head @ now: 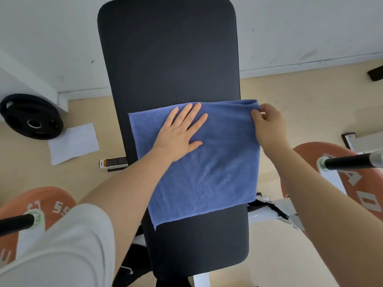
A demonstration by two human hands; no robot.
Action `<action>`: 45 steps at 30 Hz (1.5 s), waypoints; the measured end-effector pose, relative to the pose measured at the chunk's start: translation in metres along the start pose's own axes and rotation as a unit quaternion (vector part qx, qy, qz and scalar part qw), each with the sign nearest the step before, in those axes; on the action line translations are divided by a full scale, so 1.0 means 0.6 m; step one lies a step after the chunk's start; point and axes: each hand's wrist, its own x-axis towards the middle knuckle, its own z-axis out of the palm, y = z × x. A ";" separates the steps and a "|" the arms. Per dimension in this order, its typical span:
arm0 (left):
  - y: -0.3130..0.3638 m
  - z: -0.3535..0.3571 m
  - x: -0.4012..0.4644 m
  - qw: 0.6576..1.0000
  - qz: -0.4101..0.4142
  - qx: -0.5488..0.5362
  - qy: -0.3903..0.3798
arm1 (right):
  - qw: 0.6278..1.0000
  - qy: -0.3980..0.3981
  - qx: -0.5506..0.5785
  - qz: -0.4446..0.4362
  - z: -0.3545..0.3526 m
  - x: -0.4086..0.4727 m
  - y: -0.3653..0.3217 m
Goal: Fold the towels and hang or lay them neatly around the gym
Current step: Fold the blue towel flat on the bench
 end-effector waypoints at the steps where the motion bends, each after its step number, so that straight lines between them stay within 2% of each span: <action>1: 0.002 -0.006 0.001 1.000 0.001 -0.009 0.000 | 1.000 0.001 -0.014 -0.025 -0.004 -0.013 -0.007; 4: 0.002 -0.020 0.004 0.999 0.016 -0.043 -0.017 | 0.991 0.040 -0.093 -0.093 -0.008 -0.048 -0.039; 6: 0.003 -0.025 0.004 0.999 0.014 -0.039 -0.034 | 0.985 0.053 -0.106 -0.122 -0.001 -0.063 -0.063; 10: -0.001 -0.041 0.000 0.997 0.015 -0.063 -0.049 | 0.991 -0.002 -0.078 -0.107 0.046 -0.095 -0.106; 12: -0.019 -0.050 -0.024 0.996 0.013 -0.091 0.015 | 0.991 -0.032 -0.053 -0.120 0.079 -0.113 -0.123; 15: -0.065 -0.041 -0.092 0.967 -0.072 -0.212 0.120 | 0.986 -0.087 -0.041 -0.135 0.142 -0.131 -0.143; 16: -0.082 -0.035 -0.115 0.939 -0.111 -0.308 0.107 | 0.983 -0.112 -0.049 -0.134 0.167 -0.135 -0.152; 17: -0.095 -0.032 -0.131 0.889 -0.153 -0.428 0.055 | 0.981 -0.135 -0.053 -0.127 0.194 -0.138 -0.159; 18: -0.104 -0.031 -0.139 0.819 -0.188 -0.542 -0.003 | 0.980 -0.154 -0.054 -0.115 0.217 -0.139 -0.164; 19: -0.112 -0.030 -0.140 0.746 -0.219 -0.628 -0.025 | 0.980 -0.162 -0.047 -0.103 0.241 -0.136 -0.167; 20: -0.117 -0.026 -0.138 0.694 -0.242 -0.677 -0.026 | 0.980 -0.170 -0.039 -0.095 0.258 -0.133 -0.167; 21: -0.120 -0.025 -0.133 0.665 -0.263 -0.698 -0.023 | 0.977 -0.188 -0.050 -0.093 0.270 -0.130 -0.164; 22: -0.121 -0.025 -0.127 0.653 -0.281 -0.703 -0.019 | 0.968 -0.209 -0.077 -0.115 0.272 -0.133 -0.164; 23: -0.120 -0.026 -0.120 0.667 -0.292 -0.685 -0.017 | 0.961 -0.219 -0.100 -0.140 0.269 -0.136 -0.158; 24: -0.118 -0.024 -0.113 0.700 -0.293 -0.652 -0.008 | 0.957 -0.214 -0.101 -0.168 0.260 -0.142 -0.148; 26: -0.113 -0.025 -0.102 0.757 -0.300 -0.580 0.023 | 0.965 -0.190 -0.068 -0.168 0.231 -0.160 -0.117; 27: -0.111 -0.028 -0.098 0.768 -0.310 -0.558 0.041 | 0.971 -0.165 -0.058 -0.159 0.217 -0.166 -0.095; 31: -0.114 -0.026 -0.103 0.760 -0.356 -0.534 0.101 | 0.982 -0.130 -0.069 -0.119 0.186 -0.177 -0.028; 35: -0.125 -0.010 -0.113 0.757 -0.373 -0.525 0.112 | 0.981 -0.088 -0.085 -0.151 0.180 -0.165 -0.037; 39: -0.132 -0.015 -0.096 0.784 -0.350 -0.497 0.126 | 0.963 -0.033 -0.167 -0.210 0.185 -0.130 -0.082; 45: -0.151 -0.028 -0.074 0.816 -0.346 -0.449 0.115 | 0.945 -0.071 -0.263 -0.184 0.194 -0.051 -0.133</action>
